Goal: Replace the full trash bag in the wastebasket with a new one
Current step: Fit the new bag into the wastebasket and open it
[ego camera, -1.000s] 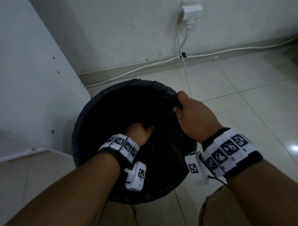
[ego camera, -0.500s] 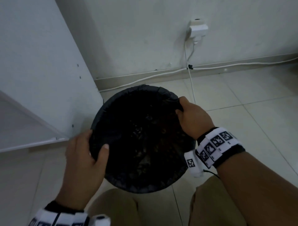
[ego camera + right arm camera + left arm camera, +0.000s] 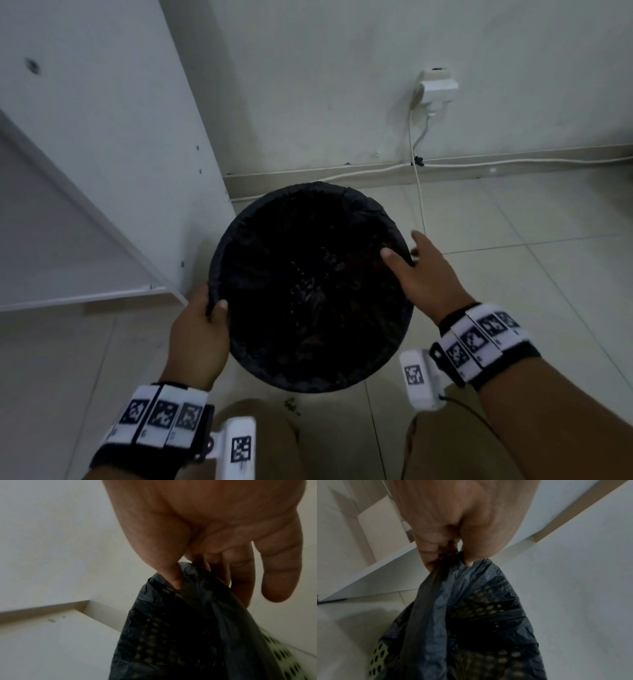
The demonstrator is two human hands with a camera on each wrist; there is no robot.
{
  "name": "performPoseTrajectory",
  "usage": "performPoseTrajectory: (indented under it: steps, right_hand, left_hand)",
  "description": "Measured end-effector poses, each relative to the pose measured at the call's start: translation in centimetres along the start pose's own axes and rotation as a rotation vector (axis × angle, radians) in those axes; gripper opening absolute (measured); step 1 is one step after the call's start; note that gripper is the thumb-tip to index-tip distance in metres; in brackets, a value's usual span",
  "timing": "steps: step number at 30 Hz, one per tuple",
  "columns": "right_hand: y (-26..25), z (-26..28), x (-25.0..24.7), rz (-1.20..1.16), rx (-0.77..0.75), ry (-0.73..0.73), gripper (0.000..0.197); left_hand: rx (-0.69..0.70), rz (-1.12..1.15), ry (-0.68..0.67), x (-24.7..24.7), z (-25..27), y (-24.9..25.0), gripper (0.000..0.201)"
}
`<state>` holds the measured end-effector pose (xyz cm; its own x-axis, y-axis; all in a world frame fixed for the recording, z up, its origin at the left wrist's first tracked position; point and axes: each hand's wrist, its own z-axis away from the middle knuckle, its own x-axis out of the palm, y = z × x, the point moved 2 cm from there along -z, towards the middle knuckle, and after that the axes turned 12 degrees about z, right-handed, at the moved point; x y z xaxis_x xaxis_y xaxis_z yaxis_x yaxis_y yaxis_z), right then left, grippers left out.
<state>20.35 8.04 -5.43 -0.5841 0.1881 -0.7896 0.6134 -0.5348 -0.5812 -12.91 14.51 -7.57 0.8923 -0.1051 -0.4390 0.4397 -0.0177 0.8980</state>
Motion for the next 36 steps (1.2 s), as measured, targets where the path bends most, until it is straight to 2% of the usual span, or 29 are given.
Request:
performPoseTrajectory:
  steps: [2,4,7,10,12,14,16,17,20,25,29,33,36]
  right_hand:
    - [1.1,1.4,0.9,-0.116,0.172,-0.042,0.067]
    - [1.3,2.6,2.2,-0.318,0.277,-0.145,0.042]
    - [0.7,2.7,3.2,-0.47,0.266,-0.117,0.023]
    - [-0.2,1.8,3.3,-0.497,0.219,-0.081,0.02]
    - [-0.6,1.3,3.3,-0.503,0.236,-0.099,0.02]
    - [-0.8,1.0,3.4,-0.519,0.272,-0.114,0.02]
    - [-0.8,0.7,3.5,-0.521,0.289,-0.113,0.021]
    - [-0.7,0.6,3.5,-0.51,0.291,-0.108,0.021]
    - [-0.7,0.4,3.5,-0.495,0.29,-0.084,0.022]
    - [-0.5,0.1,3.5,-0.524,0.295,-0.095,0.021]
    - [-0.3,-0.1,3.4,-0.543,0.31,-0.144,0.021]
    - [-0.3,-0.4,3.6,-0.51,0.31,-0.122,0.019]
    - [-0.7,0.1,3.1,-0.449,0.329,-0.133,0.031]
  left_hand:
    - [-0.007,0.013,0.006,0.1,-1.0,-0.1,0.029]
    - [-0.041,0.054,0.014,0.3,-2.0,-0.2,0.025]
    - [-0.089,0.101,0.041,0.5,-3.4,-0.1,0.025]
    - [-0.145,0.171,0.058,0.4,-4.5,-0.1,0.025]
    - [-0.203,0.247,0.052,-0.1,-5.1,-0.6,0.023]
    - [-0.286,0.319,0.043,-0.4,-5.6,-1.5,0.031]
    - [-0.324,0.392,0.013,-0.6,-5.3,-1.6,0.027]
    - [-0.309,0.398,-0.01,-0.6,-4.6,-1.3,0.024]
    - [-0.193,0.393,-0.079,-0.6,-2.8,-1.1,0.035]
    - [-0.112,0.179,-0.069,-0.7,-3.1,-1.7,0.032]
    - [-0.122,0.075,-0.089,-0.6,-4.0,-1.7,0.034]
    - [-0.123,-0.049,-0.08,-0.3,-4.0,-1.1,0.031]
    - [-0.17,-0.127,-0.113,0.0,-3.7,-0.9,0.04]
